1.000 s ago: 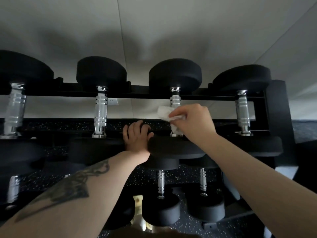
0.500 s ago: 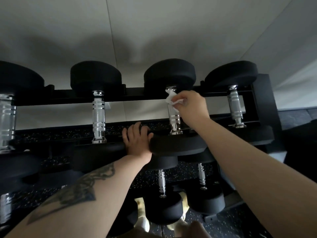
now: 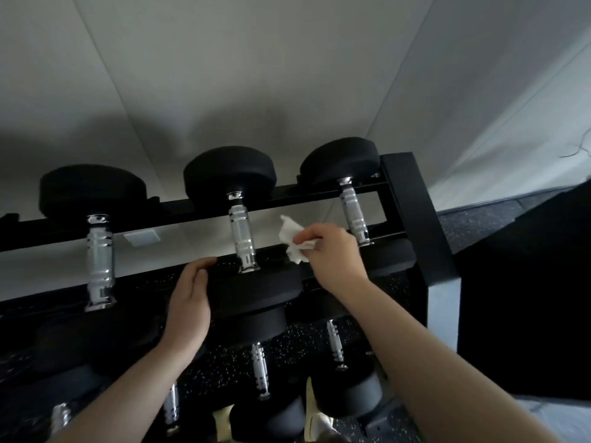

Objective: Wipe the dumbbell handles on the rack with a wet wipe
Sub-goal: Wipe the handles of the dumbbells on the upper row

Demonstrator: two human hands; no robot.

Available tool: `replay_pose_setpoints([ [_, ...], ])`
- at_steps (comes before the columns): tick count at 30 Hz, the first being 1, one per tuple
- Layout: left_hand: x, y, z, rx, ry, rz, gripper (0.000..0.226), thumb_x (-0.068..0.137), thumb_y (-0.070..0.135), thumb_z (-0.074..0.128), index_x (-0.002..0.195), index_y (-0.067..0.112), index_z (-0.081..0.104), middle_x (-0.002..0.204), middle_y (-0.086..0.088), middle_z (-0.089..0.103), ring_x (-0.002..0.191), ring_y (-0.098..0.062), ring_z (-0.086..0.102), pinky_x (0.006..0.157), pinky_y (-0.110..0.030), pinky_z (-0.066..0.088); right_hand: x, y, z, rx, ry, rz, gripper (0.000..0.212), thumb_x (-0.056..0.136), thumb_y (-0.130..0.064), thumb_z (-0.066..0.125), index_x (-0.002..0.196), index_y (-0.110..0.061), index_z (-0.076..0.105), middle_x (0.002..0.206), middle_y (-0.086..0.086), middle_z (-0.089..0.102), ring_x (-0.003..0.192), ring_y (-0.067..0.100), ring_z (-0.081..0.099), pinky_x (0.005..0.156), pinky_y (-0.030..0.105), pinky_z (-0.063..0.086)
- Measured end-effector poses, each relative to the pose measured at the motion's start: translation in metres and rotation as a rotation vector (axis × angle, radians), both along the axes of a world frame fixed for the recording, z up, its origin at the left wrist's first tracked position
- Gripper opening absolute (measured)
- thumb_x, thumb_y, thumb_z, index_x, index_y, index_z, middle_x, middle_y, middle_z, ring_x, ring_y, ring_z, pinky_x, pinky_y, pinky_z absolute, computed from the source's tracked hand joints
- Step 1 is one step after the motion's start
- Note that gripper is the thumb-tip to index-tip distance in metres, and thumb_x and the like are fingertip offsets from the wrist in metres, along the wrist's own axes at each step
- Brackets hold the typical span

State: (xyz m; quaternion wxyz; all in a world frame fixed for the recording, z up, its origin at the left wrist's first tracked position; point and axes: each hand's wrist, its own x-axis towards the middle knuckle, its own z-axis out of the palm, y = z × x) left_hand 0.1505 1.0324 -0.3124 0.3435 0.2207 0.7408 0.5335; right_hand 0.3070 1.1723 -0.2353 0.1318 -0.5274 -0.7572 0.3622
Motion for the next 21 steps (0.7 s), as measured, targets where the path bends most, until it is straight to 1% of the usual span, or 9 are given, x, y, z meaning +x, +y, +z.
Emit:
replay_pose_setpoints([
  [2,0.039,0.002,0.030,0.080,0.266,0.077,0.027,0.102,0.018,0.037,0.122,0.024,0.055,0.121,0.010,0.054,0.118,-0.007,0.047,0.099,-0.017,0.033,0.037,0.017,0.008,0.057,0.122,-0.118,0.027,0.087,-0.006,0.060,0.107,-0.024,0.062,0.102,-0.006,0.061,0.081,0.001,0.056,0.058,0.005,0.037],
  [4,0.076,0.014,0.046,0.176,0.532,0.037,0.030,0.097,0.017,0.043,0.124,0.021,0.054,0.128,0.011,0.050,0.124,-0.002,0.040,0.106,-0.014,0.026,0.071,0.041,0.011,0.133,0.107,-0.195,0.032,0.087,-0.009,0.061,0.116,-0.023,0.059,0.105,-0.006,0.060,0.088,0.004,0.057,0.066,0.011,0.040],
  [6,0.108,0.035,0.046,0.204,0.692,-0.160,0.036,0.093,0.015,0.045,0.128,0.019,0.054,0.134,0.012,0.046,0.131,-0.003,0.036,0.113,-0.020,0.022,0.095,0.066,0.006,0.224,-0.018,-0.181,0.026,0.088,-0.009,0.060,0.111,-0.022,0.063,0.107,-0.004,0.060,0.094,0.011,0.057,0.075,0.020,0.042],
  [8,0.135,0.058,0.040,0.115,0.798,-0.396,0.045,0.094,0.010,0.045,0.138,0.020,0.045,0.146,0.011,0.035,0.140,-0.005,0.025,0.119,-0.024,0.013,0.106,0.087,-0.003,0.227,-0.125,-0.113,0.020,0.090,-0.011,0.057,0.104,-0.019,0.066,0.104,-0.003,0.057,0.093,0.014,0.055,0.074,0.023,0.040],
  [11,0.151,0.089,0.019,-0.128,0.692,-0.456,0.070,0.092,-0.002,0.046,0.151,0.020,0.016,0.159,0.008,0.007,0.146,-0.008,0.000,0.114,-0.020,-0.004,0.109,0.111,-0.011,0.038,-0.223,-0.004,0.016,0.091,-0.018,0.056,0.101,-0.015,0.068,0.090,0.001,0.060,0.081,0.016,0.056,0.058,0.026,0.040],
  [13,0.153,0.105,0.010,-0.307,0.634,-0.466,0.081,0.090,-0.009,0.046,0.152,0.017,0.001,0.160,0.001,0.000,0.147,-0.014,-0.004,0.113,-0.022,-0.007,0.104,0.120,-0.012,-0.103,-0.234,0.085,0.022,0.087,-0.025,0.062,0.106,-0.016,0.069,0.084,0.000,0.062,0.076,0.014,0.056,0.055,0.024,0.040],
  [15,0.155,0.114,0.004,-0.315,0.588,-0.424,0.087,0.088,-0.012,0.048,0.152,0.019,-0.003,0.159,0.000,0.001,0.147,-0.017,-0.003,0.114,-0.025,-0.007,0.094,0.122,-0.015,-0.170,-0.225,0.209,0.033,0.084,-0.031,0.068,0.114,-0.020,0.067,0.097,0.000,0.065,0.086,0.014,0.058,0.065,0.023,0.044],
  [17,0.155,0.117,-0.005,-0.292,0.511,-0.364,0.089,0.087,-0.013,0.047,0.152,0.022,-0.003,0.158,0.004,0.002,0.146,-0.014,-0.005,0.112,-0.023,-0.009,0.084,0.124,-0.013,-0.141,-0.276,0.357,0.035,0.083,-0.033,0.070,0.116,-0.023,0.066,0.115,0.002,0.063,0.098,0.016,0.057,0.080,0.025,0.045],
  [21,0.146,0.123,-0.034,-0.394,0.573,-0.409,0.087,0.087,-0.006,0.050,0.152,0.022,-0.001,0.160,0.004,-0.012,0.145,-0.013,-0.017,0.113,-0.026,-0.015,0.094,0.151,-0.004,-0.119,-0.443,0.527,0.022,0.083,-0.025,0.069,0.105,-0.023,0.072,0.117,0.000,0.064,0.103,0.015,0.057,0.087,0.024,0.044],
])
